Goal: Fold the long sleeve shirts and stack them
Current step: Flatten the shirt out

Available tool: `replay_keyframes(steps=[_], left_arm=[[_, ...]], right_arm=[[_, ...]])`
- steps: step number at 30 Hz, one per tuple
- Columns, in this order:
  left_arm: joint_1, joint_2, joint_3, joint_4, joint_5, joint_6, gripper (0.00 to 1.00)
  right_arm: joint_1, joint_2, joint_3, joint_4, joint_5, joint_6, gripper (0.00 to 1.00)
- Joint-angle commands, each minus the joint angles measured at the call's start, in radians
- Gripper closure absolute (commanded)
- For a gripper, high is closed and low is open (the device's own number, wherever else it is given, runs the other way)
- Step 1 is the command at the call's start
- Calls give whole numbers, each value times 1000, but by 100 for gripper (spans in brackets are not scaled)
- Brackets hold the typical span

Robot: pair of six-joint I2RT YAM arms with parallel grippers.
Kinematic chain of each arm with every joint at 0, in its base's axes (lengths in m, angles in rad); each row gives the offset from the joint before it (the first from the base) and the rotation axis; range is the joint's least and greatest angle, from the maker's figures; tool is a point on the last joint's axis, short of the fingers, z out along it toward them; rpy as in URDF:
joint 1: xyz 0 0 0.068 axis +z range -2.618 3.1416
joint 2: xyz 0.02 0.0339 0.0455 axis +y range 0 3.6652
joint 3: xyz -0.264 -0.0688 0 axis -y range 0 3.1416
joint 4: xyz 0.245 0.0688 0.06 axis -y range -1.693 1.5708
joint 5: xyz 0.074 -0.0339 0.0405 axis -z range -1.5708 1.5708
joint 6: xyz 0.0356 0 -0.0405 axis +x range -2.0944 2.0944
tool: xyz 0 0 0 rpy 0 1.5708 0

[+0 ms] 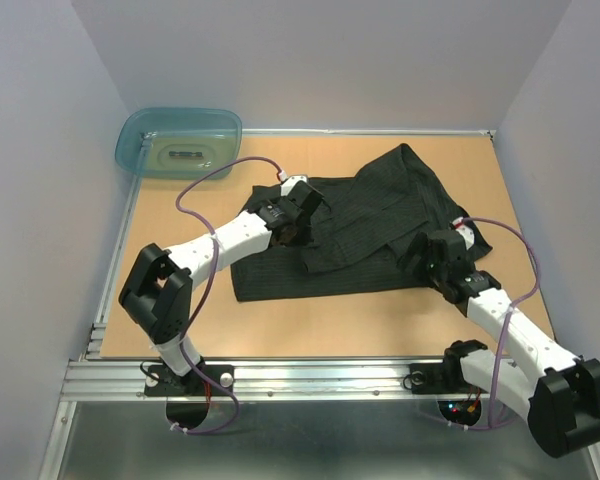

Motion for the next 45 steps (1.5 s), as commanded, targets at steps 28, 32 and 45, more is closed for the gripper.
replay_keyframes(steps=[28,32,45], left_arm=[[52,-183,-47,-167,-11,224,100],[57,-158,-53,-145,-58,251,100],[83,-82,-90,-59,-192,337,100]], right_arm=[[-51,34,215,-63,76,-78,5],[-51,35,203,-63,77,-86,5],[-52,60,193,-58,59,-100,5]])
